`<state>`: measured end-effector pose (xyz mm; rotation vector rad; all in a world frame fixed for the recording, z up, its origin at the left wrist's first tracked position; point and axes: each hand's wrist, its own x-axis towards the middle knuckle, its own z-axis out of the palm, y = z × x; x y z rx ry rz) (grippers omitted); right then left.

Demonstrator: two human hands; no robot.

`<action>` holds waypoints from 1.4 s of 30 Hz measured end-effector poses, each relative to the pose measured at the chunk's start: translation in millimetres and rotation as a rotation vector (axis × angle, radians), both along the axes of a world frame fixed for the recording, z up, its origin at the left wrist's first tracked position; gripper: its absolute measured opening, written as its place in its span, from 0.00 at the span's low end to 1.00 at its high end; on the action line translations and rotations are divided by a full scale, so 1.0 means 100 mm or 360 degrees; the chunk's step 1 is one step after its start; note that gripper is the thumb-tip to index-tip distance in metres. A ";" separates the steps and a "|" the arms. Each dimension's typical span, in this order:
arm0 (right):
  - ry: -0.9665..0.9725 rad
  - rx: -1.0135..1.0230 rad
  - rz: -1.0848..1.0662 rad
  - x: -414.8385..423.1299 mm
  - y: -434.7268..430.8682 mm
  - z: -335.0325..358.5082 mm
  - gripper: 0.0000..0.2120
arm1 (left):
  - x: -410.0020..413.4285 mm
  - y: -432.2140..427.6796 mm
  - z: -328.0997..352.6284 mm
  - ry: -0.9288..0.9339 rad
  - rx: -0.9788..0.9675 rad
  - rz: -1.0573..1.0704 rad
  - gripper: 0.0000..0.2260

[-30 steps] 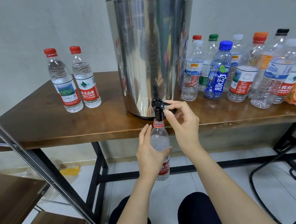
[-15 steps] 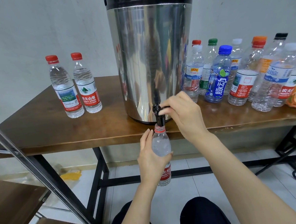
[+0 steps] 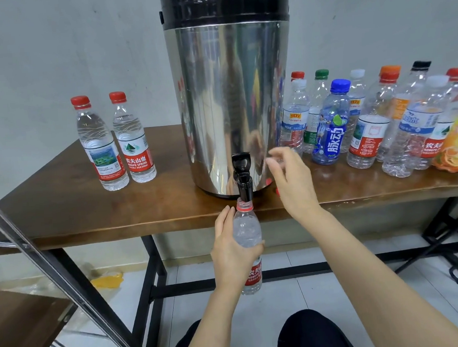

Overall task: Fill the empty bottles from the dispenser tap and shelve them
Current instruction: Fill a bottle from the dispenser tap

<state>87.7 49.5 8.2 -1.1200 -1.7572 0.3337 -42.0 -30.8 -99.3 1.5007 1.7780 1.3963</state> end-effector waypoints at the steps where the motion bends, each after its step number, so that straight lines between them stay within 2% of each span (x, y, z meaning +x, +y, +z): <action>1: -0.0151 -0.0089 -0.0130 0.06 0.05 -0.09 0.14 | 0.00 0.00 0.00 0.0001 -0.0002 -0.0001 0.42; 5: -0.0843 -0.0586 -0.0230 0.20 0.18 -0.35 0.22 | 0.01 0.00 0.01 0.0012 -0.0020 -0.0007 0.42; 8: -0.1133 -0.0502 -0.0222 0.24 0.21 -0.44 0.21 | -0.01 -0.01 0.02 0.0054 -0.0043 -0.0008 0.42; 14: -0.0945 -0.0430 -0.0095 0.28 0.13 -0.43 0.14 | -0.03 -0.10 0.02 0.0089 -0.0067 -0.0032 0.39; 18: -0.0516 -0.0346 -0.0034 0.34 -0.16 -0.28 0.14 | -0.03 -0.27 -0.03 0.0066 -0.0063 -0.0014 0.35; 20: -0.0315 -0.0210 0.0107 0.35 -0.40 -0.14 0.14 | -0.05 -0.34 -0.04 0.0035 -0.0040 0.0022 0.35; 22: -0.0267 -0.0154 0.0347 0.30 -0.65 0.03 0.14 | -0.08 -0.41 0.00 0.0029 -0.0001 0.0043 0.36; 26: -0.0441 -0.0217 0.0736 0.12 -0.88 0.29 0.15 | -0.10 -0.54 0.21 0.0098 0.0127 0.0038 0.37; 36: -0.0779 -0.0103 0.0963 -0.36 -0.85 0.64 0.13 | -0.47 -0.78 0.51 0.0179 0.0251 0.0069 0.38; 39: -0.0848 -0.0121 0.0959 -0.52 -0.86 0.70 0.12 | -0.62 -0.80 0.53 0.0232 0.0212 0.0097 0.39; 42: -0.0988 -0.0092 0.0752 -0.70 -0.88 0.74 0.19 | -0.75 -0.82 0.56 0.0296 0.0149 0.0139 0.41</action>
